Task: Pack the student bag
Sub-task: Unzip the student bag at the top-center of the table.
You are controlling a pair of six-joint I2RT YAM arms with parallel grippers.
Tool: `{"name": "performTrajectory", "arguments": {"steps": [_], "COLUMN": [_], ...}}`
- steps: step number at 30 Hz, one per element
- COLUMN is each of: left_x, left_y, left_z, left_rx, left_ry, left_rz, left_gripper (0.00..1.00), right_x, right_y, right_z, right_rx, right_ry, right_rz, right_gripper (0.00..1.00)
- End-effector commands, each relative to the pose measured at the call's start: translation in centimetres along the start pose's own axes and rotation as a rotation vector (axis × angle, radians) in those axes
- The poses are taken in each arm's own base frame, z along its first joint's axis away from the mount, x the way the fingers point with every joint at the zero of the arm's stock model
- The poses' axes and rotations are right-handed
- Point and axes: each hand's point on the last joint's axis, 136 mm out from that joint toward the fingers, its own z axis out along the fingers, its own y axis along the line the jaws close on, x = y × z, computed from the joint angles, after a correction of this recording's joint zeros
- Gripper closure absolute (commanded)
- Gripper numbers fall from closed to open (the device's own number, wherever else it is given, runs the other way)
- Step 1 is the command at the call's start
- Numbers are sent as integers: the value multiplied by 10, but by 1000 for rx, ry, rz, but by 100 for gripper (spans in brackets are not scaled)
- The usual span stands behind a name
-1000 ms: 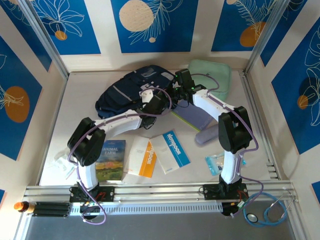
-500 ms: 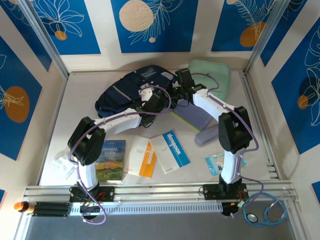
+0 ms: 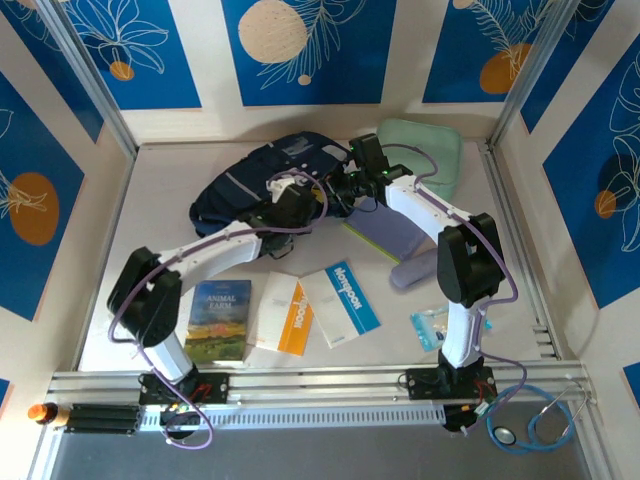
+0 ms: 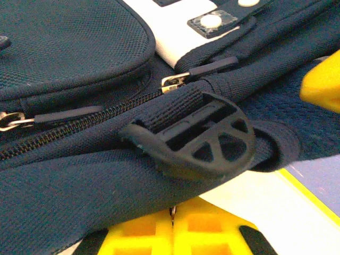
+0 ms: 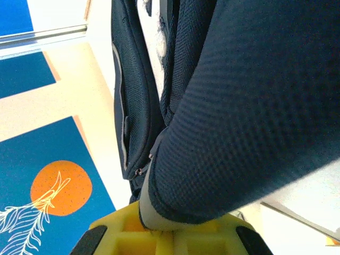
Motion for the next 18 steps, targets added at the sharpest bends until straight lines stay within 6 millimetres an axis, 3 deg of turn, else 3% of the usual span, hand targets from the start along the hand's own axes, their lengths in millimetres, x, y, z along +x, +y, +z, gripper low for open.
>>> {"name": "performTrajectory", "arguments": {"steps": [1, 10, 18], "left_x": [11, 16, 21], "left_y": [2, 5, 50], "left_z": [-16, -29, -40], "left_rx": [91, 189, 58], "left_ry": [119, 239, 245], "left_rz": [30, 43, 68], "left_gripper": [100, 100, 100], "right_x": [13, 17, 16], "right_y": [29, 21, 15], "right_z": [-10, -2, -2], "right_rx": [-69, -40, -2], "right_ry": [49, 48, 18], "right_rz": [-66, -91, -111], "right_gripper": [100, 100, 100]}}
